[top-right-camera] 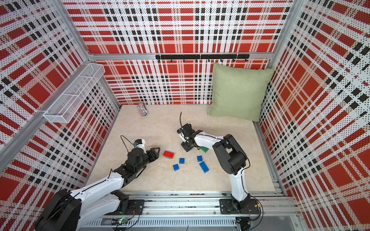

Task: Assemble a heart with lego
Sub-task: Pick up the lego brick from the center of the board, then assemble the lego brick with the lego brick.

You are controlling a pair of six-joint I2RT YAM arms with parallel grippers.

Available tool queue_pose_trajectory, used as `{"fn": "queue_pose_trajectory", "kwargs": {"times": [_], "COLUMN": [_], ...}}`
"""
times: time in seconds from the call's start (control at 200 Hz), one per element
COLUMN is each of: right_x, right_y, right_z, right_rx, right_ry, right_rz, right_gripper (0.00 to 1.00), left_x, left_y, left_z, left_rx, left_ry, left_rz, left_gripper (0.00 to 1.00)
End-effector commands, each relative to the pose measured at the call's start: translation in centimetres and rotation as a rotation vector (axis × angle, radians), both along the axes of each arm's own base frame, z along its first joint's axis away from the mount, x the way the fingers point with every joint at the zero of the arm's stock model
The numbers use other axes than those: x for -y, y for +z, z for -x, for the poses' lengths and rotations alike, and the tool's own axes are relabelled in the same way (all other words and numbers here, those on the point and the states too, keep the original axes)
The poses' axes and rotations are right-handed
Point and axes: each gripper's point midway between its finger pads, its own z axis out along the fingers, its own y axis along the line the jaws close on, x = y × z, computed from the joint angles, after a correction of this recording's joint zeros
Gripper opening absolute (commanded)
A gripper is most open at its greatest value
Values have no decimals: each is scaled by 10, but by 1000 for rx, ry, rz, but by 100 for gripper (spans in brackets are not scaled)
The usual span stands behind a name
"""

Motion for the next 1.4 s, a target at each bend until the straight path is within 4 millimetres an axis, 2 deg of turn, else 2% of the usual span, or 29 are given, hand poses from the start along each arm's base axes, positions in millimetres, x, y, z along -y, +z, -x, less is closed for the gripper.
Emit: {"fn": "queue_pose_trajectory", "kwargs": {"times": [0.0, 0.16, 0.341, 0.406, 0.681, 0.907, 1.117, 1.393], "right_x": [-8, -19, -65, -80, -121, -118, -113, -119], "right_y": [12, 41, 69, 71, 65, 43, 36, 34], "right_z": [-3, 2, 35, 45, 61, 66, 73, 81], "right_rx": [29, 49, 53, 27, 34, 14, -14, -38], "right_ry": [13, 20, 140, 179, 310, 360, 402, 429], "right_rz": [-6, -60, -104, -116, -106, -25, 3, -26], "right_gripper": [35, 32, 33, 33, 33, 34, 35, 35], "left_x": [-3, -10, -18, -19, -24, -26, -27, -27], "left_y": [2, 3, 5, 4, 4, -4, -8, -9], "left_z": [-1, -2, -3, -4, 0, 5, 5, 5], "left_rx": [15, 19, 25, 18, 20, 6, -1, -3], "left_ry": [8, 23, 33, 32, 33, 37, 36, 36], "left_rz": [15, 43, 86, 94, 112, 113, 108, 104], "left_gripper": [65, 65, 64, 64, 64, 64, 64, 64]}}
